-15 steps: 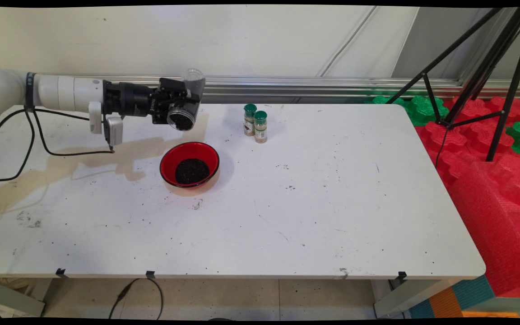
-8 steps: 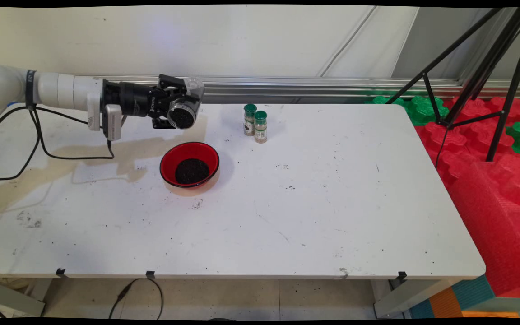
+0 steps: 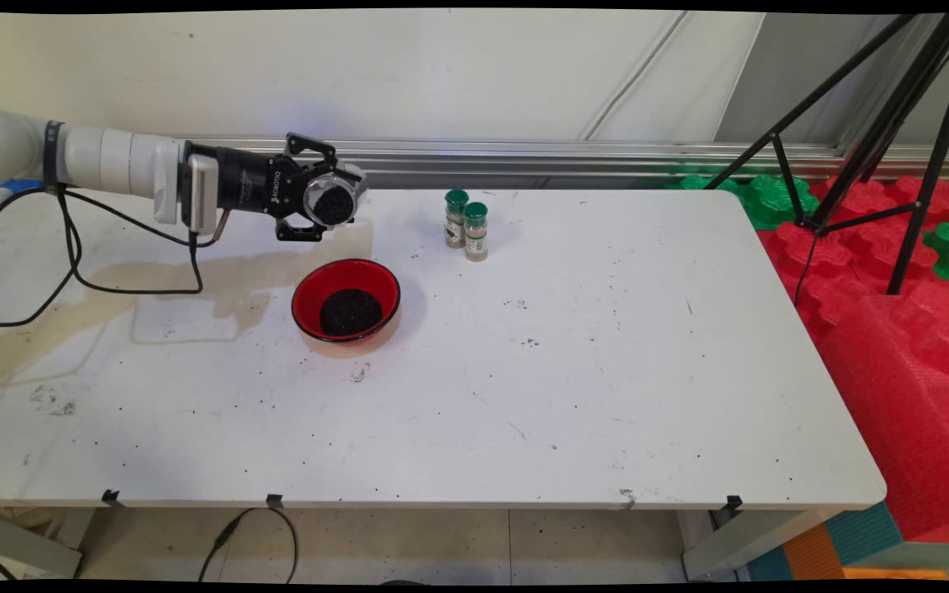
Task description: Pour the black seasoning powder in the red bowl
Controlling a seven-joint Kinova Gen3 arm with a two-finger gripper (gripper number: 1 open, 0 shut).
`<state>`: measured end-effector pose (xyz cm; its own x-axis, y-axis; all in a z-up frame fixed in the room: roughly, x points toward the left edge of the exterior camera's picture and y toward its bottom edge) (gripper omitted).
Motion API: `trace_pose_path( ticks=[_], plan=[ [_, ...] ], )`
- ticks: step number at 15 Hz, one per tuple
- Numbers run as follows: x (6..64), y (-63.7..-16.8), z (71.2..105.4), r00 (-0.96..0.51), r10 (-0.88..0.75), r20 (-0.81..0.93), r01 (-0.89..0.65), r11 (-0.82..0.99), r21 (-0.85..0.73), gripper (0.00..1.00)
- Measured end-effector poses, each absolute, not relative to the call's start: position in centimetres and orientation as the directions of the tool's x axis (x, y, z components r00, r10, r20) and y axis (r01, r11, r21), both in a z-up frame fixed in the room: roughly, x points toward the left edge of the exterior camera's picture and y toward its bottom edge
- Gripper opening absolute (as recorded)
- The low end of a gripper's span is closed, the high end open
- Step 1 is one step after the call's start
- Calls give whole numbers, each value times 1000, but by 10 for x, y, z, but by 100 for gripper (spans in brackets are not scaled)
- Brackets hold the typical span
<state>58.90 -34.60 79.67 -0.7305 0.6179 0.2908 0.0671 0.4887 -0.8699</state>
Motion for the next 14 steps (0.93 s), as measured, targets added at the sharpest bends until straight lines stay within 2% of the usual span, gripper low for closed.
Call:
trace_pose_path(
  ticks=[9, 14],
  plan=[
    [594, -351, 807, -681, 389, 620, -214, 704, -677, 0],
    [596, -353, 813, -617, 243, 748, -345, 771, -535, 0]
  ],
)
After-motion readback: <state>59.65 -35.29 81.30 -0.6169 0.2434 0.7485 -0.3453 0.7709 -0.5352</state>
